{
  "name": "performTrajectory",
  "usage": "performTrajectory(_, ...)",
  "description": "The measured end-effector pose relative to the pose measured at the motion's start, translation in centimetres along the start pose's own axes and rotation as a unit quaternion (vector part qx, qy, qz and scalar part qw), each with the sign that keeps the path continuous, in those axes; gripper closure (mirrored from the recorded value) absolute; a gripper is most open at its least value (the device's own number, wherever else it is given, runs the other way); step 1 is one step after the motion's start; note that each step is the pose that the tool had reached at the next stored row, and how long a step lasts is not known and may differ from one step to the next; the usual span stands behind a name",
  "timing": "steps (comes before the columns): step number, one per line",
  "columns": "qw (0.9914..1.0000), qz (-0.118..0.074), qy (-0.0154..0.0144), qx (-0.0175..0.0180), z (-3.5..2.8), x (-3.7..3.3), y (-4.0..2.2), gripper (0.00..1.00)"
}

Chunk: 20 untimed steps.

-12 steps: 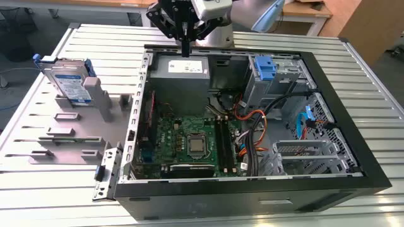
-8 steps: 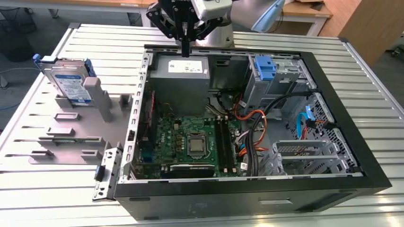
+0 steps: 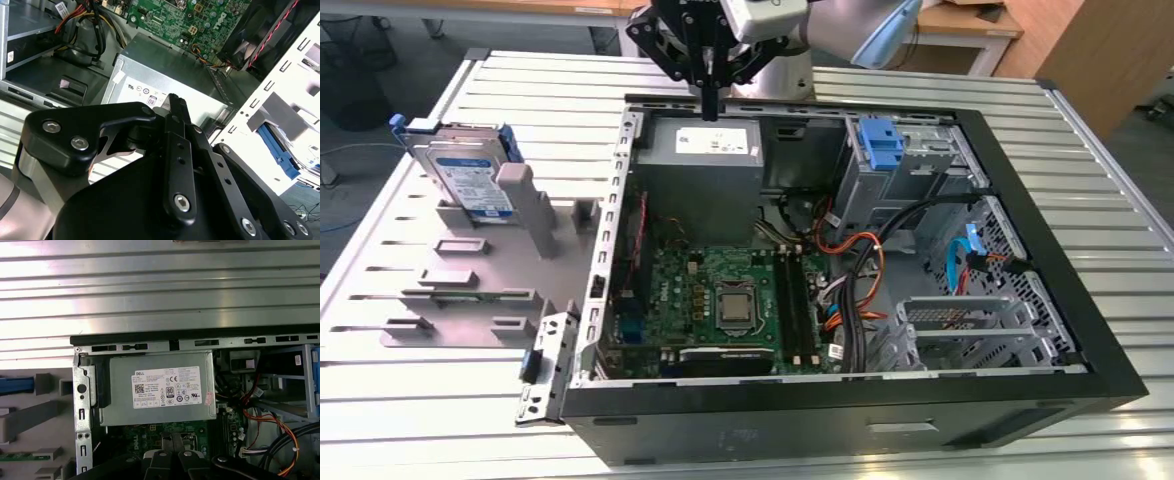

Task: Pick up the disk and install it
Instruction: 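Reach for the disk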

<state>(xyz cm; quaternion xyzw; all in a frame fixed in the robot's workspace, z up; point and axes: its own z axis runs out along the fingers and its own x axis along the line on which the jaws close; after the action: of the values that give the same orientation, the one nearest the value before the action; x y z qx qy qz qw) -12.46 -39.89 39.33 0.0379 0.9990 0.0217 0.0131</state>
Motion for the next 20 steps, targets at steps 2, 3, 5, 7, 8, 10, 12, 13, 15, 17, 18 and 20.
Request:
performTrajectory(2,1.0,0.0,0.0,0.0,0.0,0.11,-0.01,0.89)
performTrajectory(3,1.0,0.0,0.0,0.0,0.0,0.18,-0.02,0.89)
performTrajectory(5,1.0,0.0,0.0,0.0001,-0.01,0.36,-0.03,0.89)
performTrajectory(7,1.0,0.0,0.0,0.0,-0.01,0.57,-0.05,0.89)
performTrajectory(8,1.0,0.0,0.0,0.0,0.0,0.68,-0.06,0.89)
performTrajectory(10,1.0,0.0,0.0,0.0,0.0,0.87,-0.07,0.89)
performTrajectory(12,1.0,0.0,0.0,0.0,0.0,0.98,-0.07,0.89)
performTrajectory(13,1.0,0.0,0.0,0.0,0.0,0.98,-0.07,0.89)
performTrajectory(15,1.0,0.0,0.0001,0.0,-0.01,0.99,-0.08,0.89)
performTrajectory(17,1.0,0.0,0.0,0.0,0.0,1.05,-0.08,0.89)
performTrajectory(18,1.0,0.0,0.0,0.0,0.0,1.11,-0.09,0.89)
performTrajectory(20,1.0,0.0,0.0,0.0,0.0,1.41,-0.11,0.89)
